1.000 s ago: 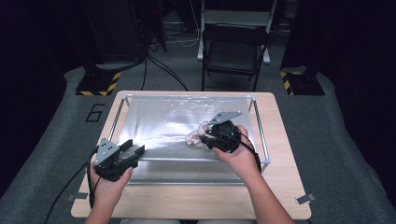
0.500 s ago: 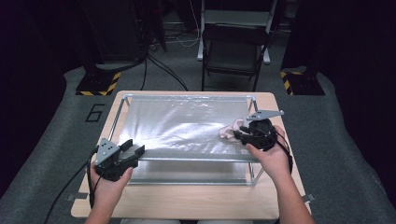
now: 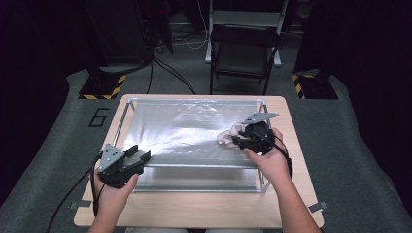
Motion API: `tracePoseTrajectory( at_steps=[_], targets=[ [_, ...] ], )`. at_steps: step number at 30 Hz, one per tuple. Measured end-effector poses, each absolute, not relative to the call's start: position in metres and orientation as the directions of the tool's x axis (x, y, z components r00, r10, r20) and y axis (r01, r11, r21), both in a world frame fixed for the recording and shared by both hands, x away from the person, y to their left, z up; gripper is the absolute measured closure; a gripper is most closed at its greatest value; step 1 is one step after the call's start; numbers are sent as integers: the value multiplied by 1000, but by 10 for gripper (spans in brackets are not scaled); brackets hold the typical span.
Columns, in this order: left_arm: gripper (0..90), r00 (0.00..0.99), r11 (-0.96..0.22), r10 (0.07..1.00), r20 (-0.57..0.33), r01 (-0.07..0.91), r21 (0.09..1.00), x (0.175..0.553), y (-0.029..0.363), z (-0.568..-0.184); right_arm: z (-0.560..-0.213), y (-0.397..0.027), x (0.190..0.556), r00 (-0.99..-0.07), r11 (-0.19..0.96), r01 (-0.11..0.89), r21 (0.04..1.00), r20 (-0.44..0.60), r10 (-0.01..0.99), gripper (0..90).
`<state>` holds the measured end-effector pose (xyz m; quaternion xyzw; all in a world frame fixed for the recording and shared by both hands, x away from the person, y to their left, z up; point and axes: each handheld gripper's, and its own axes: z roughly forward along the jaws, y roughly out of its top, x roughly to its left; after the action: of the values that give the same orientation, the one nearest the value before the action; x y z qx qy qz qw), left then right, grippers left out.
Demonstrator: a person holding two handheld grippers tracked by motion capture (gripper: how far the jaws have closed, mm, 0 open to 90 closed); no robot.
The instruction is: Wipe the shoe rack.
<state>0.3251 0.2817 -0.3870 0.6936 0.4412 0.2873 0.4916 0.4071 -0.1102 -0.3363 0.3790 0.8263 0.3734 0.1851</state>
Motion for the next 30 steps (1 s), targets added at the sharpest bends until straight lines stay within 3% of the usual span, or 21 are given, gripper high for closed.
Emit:
tracePoseTrajectory(
  at_steps=[7,21,30],
  targets=[
    [471,441,-127,897,-35,332,935,325,281,-387,-338,-74,392,-719,479,437,761,-25,694,690],
    [471,438,-125,898,-34,329,936,325,281,-387,-343,0,392,-782,497,397,772,2,623,686],
    [472,436,-122,899,-38,332,935,325,280,-387,-343,-24,394,-754,458,432,777,33,656,684]
  ],
)
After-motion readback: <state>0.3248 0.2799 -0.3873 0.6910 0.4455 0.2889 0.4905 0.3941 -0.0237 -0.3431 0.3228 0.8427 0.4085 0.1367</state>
